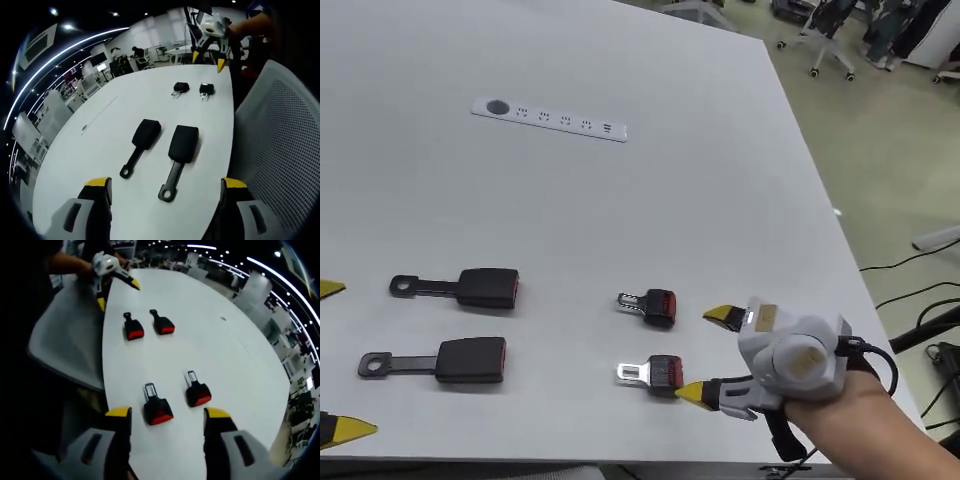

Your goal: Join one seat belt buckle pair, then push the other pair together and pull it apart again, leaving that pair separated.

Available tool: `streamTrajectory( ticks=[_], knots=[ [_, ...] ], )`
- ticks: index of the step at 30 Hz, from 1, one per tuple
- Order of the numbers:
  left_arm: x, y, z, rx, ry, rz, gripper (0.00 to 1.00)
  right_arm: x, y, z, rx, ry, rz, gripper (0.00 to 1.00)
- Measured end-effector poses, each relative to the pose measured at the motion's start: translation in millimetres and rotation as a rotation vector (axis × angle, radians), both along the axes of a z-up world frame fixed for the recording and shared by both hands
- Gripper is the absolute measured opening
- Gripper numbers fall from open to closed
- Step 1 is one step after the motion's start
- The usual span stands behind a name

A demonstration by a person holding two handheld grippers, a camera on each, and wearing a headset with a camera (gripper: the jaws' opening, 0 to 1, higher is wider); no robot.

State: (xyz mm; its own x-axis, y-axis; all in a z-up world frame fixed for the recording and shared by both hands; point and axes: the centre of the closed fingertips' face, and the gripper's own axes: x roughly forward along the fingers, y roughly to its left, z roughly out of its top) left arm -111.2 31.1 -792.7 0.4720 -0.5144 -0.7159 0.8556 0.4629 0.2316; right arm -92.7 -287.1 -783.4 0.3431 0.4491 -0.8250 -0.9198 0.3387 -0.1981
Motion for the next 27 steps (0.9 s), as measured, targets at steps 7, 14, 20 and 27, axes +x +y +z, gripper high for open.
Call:
streamTrajectory(
  ticks=[7, 14, 20, 27],
  knots=[
    [8.0, -9.1, -6.8, 0.037, 0.039, -0.045, 0.77, -2.0, 8.4, -9.3, -0.005, 0.013, 0.051, 0.57],
    [9.4, -32.2, -17.7, 0.03, 0.083, -0.11, 0.74, -3.0, 13.1, -21.0, -0.019, 0.047, 0.085, 0.54],
    [6.0, -46.9, -31.6, 0.029, 0.149, -0.154, 0.67, -5.7, 11.4, -34.8, -0.029, 0.097, 0.105, 0.49],
    [8.0, -61.7, -39.7, 0.015, 0.171, -0.192, 0.58, -7.2, 9.9, -49.8, -0.05, 0.132, 0.131, 0.46]
  ],
)
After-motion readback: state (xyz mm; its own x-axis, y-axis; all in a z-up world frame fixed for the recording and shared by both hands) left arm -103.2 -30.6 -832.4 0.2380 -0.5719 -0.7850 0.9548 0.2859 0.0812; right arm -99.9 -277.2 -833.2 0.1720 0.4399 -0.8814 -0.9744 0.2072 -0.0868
